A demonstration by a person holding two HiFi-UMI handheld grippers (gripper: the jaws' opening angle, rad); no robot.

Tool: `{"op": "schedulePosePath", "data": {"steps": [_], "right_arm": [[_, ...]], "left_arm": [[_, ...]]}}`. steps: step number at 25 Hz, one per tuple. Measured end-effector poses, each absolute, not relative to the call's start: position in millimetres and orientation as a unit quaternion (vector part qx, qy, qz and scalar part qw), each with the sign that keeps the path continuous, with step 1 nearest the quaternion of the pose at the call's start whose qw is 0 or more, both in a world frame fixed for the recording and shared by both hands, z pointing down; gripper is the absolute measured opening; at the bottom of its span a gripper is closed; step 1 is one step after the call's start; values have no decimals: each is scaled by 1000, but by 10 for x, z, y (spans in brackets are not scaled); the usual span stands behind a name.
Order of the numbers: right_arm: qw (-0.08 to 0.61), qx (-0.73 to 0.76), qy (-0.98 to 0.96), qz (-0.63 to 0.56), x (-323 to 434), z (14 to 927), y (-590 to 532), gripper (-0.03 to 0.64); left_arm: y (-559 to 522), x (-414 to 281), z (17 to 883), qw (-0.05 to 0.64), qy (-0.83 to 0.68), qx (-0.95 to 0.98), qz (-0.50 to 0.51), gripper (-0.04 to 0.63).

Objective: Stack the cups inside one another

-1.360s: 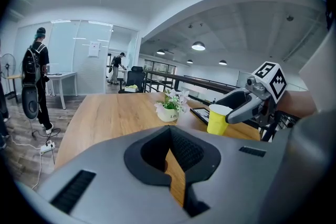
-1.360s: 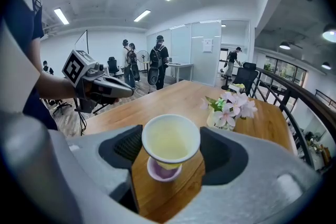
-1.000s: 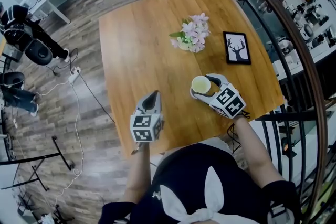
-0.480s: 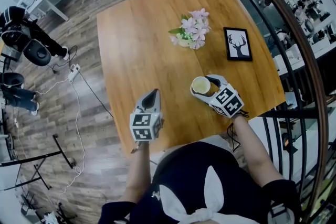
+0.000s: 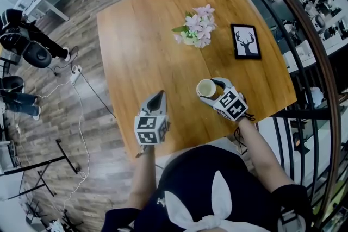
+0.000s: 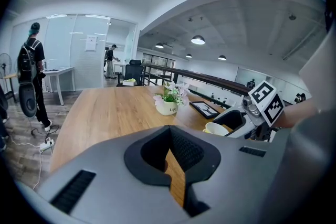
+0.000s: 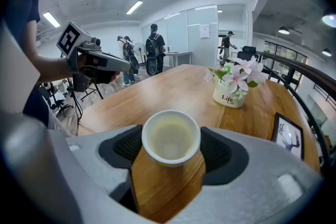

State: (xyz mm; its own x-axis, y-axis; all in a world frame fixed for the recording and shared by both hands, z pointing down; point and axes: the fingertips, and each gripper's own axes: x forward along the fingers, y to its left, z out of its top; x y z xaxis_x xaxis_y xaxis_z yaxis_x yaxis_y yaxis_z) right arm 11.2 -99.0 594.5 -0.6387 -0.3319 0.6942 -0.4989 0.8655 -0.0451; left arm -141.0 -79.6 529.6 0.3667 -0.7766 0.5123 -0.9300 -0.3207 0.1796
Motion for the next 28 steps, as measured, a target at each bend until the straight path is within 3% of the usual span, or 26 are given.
{"op": "schedulePosePath", "data": {"steps": [11,23,28], "right_arm": [[367,230,-894,116,95,6027,-992,367],[278,270,-917,95,64,5352,-1101,364],[247,278,-925,79,41,5065,-1066,331]], "left_arm": [[-810,-1394,5311,230,-533,796,171,11],[-937,-1306,5002,209,-531,807,151,11],[-937,-1121,4699,186,-518,824,133,11]]}}
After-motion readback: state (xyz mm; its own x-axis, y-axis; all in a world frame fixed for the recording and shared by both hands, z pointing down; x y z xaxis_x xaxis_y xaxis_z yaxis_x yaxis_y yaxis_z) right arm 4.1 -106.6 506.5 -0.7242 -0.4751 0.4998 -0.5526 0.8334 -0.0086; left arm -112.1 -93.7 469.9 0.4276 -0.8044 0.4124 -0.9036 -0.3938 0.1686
